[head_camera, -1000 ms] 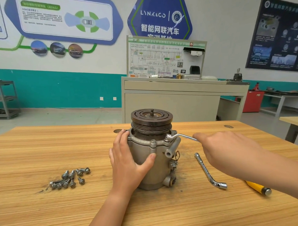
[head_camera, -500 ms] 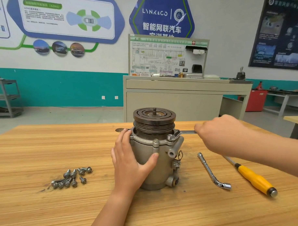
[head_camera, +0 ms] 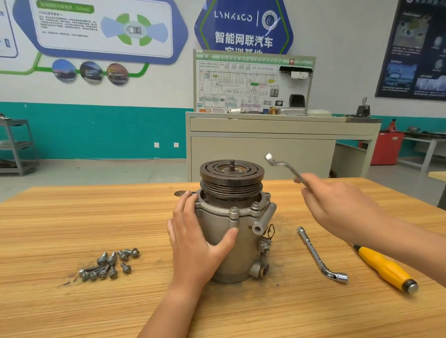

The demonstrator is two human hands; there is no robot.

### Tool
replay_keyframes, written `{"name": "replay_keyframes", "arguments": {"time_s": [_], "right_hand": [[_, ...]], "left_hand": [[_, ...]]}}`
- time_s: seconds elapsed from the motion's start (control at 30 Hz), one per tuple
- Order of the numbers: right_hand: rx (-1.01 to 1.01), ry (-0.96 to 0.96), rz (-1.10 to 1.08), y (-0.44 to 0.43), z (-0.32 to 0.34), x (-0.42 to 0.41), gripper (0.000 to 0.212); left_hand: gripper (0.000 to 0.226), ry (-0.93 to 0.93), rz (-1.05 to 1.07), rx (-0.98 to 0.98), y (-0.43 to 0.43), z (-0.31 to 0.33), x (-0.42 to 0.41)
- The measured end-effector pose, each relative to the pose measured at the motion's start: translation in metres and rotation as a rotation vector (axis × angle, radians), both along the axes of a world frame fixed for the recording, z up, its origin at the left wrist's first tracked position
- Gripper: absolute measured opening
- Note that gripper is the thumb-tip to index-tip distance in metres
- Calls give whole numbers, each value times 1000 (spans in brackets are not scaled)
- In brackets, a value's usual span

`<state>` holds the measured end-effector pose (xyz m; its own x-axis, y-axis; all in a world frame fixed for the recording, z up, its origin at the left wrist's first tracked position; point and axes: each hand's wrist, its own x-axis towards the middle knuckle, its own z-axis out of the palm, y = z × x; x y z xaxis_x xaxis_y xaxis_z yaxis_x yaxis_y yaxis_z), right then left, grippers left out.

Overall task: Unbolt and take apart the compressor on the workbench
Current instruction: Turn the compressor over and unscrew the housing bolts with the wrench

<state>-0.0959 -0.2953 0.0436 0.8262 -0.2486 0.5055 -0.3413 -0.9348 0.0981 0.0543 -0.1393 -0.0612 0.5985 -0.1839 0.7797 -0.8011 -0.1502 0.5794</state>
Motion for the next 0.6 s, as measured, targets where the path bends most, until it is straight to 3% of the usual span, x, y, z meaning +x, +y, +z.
{"name": "replay_keyframes", "arguments": {"time_s": [0.27, 0.47, 0.6], "right_hand": [[-41, 290, -89, 34, 11, -26, 38], [-367, 448, -172, 56, 19, -17, 48], [-444, 523, -157, 63, 16, -16, 55]], "left_hand": [[90, 23, -1, 7, 0, 1, -2], [91, 24, 5, 15, 1, 1, -2], [90, 18, 11, 16, 0, 2, -2]]}}
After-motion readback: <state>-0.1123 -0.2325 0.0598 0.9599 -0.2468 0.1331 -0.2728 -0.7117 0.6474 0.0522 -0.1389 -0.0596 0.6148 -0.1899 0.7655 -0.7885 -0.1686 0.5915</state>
